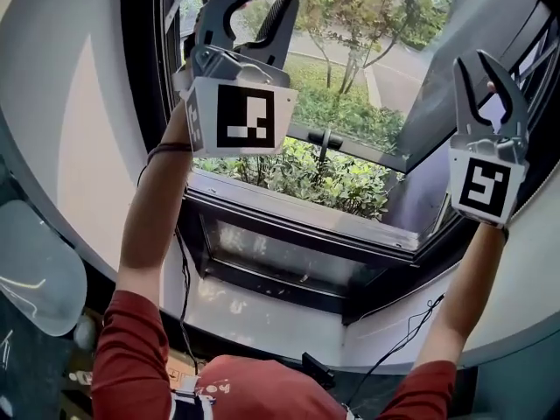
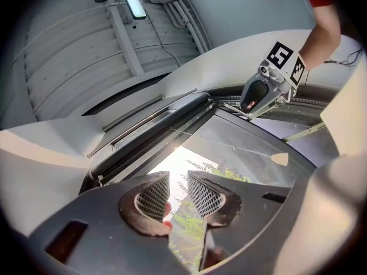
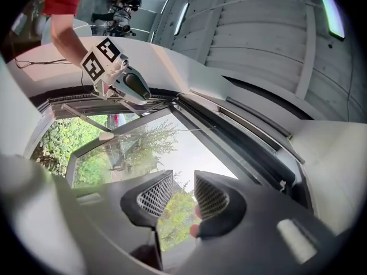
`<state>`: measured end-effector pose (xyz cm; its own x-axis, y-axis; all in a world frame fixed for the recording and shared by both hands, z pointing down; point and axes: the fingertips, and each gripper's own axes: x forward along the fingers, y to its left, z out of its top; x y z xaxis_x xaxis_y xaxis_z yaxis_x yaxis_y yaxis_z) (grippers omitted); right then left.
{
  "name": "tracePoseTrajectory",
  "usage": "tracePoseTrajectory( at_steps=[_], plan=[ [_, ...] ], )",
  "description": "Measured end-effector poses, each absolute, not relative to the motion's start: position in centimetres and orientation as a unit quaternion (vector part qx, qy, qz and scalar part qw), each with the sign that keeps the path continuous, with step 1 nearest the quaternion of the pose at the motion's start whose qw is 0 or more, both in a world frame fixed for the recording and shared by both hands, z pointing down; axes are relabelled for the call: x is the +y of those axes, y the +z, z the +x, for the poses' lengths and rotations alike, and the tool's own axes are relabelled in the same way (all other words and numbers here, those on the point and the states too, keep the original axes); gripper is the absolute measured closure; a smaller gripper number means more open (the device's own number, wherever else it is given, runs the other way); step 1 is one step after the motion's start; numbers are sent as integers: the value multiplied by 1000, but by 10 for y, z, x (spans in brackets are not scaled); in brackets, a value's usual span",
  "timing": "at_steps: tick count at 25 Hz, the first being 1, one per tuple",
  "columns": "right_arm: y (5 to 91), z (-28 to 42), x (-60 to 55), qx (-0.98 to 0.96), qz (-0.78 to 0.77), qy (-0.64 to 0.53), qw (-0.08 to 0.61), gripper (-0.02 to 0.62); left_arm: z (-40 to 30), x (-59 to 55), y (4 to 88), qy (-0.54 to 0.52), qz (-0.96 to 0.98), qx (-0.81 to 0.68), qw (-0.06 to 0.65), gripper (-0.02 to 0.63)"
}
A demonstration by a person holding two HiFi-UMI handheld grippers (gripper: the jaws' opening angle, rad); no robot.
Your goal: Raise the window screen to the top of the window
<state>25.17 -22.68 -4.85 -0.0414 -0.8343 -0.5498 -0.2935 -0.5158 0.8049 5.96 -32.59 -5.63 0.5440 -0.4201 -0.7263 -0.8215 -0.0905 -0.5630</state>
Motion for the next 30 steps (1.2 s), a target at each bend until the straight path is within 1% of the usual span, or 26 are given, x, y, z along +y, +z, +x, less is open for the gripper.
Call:
tracePoseTrajectory(
  at_steps=[10,15,21,30],
  plan=[
    [6,257,-210,-469,662,-555,184,472,58,-317,-8,201,-746,427,469,522],
    [31,255,-205,-497,661,-543,146,472,66,-319,20,187,-762,421,455,522],
    [63,263,-194,-520,678,-511,93,472,70,-317,60,180,-789,408,422,522],
    [118,269,-180,-542,699,-462,67,472,66,-321,136,150,-824,411,359,522]
  ],
)
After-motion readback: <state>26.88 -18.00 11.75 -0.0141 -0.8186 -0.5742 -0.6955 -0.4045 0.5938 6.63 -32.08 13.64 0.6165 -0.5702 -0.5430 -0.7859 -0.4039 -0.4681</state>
